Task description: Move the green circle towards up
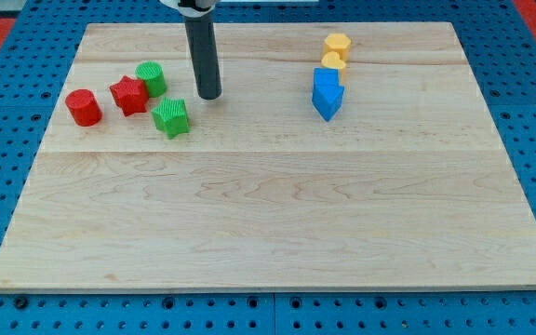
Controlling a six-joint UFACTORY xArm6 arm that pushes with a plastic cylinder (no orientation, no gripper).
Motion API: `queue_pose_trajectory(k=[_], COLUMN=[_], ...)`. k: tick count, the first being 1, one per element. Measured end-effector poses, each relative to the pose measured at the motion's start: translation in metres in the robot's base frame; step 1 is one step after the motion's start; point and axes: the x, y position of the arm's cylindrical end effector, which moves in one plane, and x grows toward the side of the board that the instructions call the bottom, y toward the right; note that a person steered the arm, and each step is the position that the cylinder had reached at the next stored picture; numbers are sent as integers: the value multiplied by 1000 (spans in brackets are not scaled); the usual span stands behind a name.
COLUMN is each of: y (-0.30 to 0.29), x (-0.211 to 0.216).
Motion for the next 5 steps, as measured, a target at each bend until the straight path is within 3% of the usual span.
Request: queue_pose_trajectory(k=[1, 2, 3, 5], y=[-26, -13, -22, 36], x=[12, 51, 31, 9])
